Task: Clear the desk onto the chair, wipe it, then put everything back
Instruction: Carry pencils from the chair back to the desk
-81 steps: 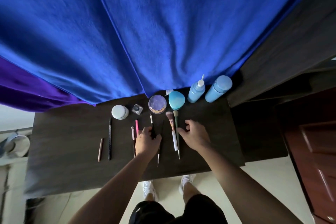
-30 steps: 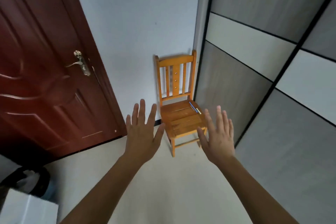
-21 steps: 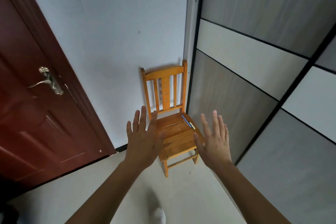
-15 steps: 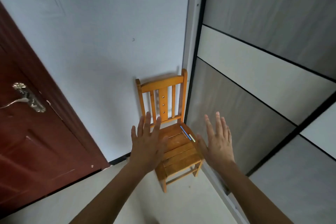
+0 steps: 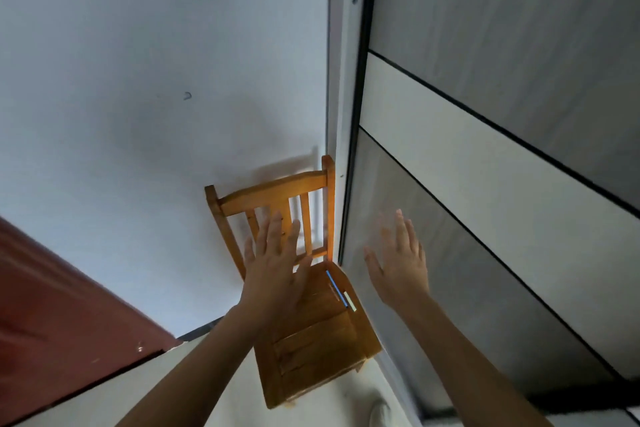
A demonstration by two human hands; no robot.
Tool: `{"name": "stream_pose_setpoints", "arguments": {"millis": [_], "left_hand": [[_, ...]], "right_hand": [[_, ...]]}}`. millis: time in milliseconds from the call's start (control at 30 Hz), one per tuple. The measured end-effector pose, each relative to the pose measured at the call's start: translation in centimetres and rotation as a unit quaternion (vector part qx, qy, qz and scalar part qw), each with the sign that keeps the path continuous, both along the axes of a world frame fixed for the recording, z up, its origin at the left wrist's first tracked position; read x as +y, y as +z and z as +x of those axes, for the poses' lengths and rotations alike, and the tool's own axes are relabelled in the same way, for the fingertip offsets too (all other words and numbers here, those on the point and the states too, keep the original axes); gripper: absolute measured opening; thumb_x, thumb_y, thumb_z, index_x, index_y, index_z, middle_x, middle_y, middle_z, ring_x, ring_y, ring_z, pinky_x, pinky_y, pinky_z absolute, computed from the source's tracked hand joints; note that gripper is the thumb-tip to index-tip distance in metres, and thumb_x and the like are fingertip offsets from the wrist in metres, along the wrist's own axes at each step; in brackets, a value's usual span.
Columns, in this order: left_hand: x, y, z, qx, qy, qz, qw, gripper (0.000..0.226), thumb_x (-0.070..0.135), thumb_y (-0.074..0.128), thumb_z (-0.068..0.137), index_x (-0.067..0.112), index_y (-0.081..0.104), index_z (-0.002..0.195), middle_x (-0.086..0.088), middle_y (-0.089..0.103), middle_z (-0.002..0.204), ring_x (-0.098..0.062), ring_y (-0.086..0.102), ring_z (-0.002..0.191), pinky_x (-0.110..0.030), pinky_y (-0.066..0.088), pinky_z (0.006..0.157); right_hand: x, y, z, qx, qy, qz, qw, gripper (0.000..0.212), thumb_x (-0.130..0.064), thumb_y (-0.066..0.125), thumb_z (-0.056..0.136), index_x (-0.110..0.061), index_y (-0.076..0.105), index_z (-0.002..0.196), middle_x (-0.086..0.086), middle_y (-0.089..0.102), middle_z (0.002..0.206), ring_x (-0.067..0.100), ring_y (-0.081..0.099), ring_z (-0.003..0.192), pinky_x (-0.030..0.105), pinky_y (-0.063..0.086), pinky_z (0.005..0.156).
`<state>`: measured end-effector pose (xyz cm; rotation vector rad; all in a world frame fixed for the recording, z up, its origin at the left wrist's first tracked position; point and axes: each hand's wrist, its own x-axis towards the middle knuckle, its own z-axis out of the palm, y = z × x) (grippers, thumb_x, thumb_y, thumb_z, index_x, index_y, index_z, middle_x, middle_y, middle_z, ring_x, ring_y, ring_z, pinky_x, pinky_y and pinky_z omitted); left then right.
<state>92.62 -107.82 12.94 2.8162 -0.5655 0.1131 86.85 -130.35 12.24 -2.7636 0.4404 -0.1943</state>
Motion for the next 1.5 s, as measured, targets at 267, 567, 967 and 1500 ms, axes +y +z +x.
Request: {"name": "stream_pose_setpoints", "arguments": {"millis": [267,567,967,1500], "left_hand": [[-4.9,-4.0,5.9,0.039,0.03,0.02,0.999,0.073,0.07,0.008,0.093,0.036,0.011,0.157,0.002,-0.014,0.165,-0.024,-0.017,0.151,-0.057,-0.001,0.121],[-6.9,-22.4,12.6,0.113,-0.04,0.045,0.992,0.065,0.06,0.019,0.1,0.028,0.02,0.156,-0.002,0.011,0.166,-0.029,0.005,0.152,-0.055,0.013,0.118],[-9.2,-47.7,12.5,0.204,-0.102,0.082,0.97,0.077,0.027,0.059,0.095,0.023,0.014,0.158,-0.004,0.006,0.166,-0.029,0.002,0.153,-0.055,0.019,0.12],[-6.1,-50.5,11.6,0.111,-0.178,0.127,0.969,0.032,0.015,0.082,0.074,0.018,0.073,0.104,-0.002,0.068,0.098,-0.024,0.064,0.092,-0.04,0.054,0.079]], "right_hand": [[-5.2,-4.0,10.7,0.035,0.079,-0.008,0.996,0.063,-0.053,0.027,0.103,-0.029,0.011,0.16,0.008,0.012,0.168,0.026,0.01,0.155,0.043,0.02,0.124],[-6.1,-22.9,16.1,0.144,0.027,0.054,0.988,0.066,-0.059,0.024,0.101,-0.031,0.013,0.159,0.002,0.014,0.168,0.023,0.016,0.154,0.044,0.028,0.121],[-5.0,-46.8,12.7,0.255,-0.021,0.089,0.963,0.063,-0.054,0.043,0.099,-0.029,0.026,0.154,0.0,0.043,0.15,0.02,0.05,0.131,0.037,0.05,0.102],[-2.9,-48.4,9.8,0.281,-0.033,0.112,0.953,0.065,-0.053,0.015,0.095,-0.029,0.036,0.151,0.001,0.049,0.142,0.023,0.056,0.125,0.042,0.05,0.1]]}}
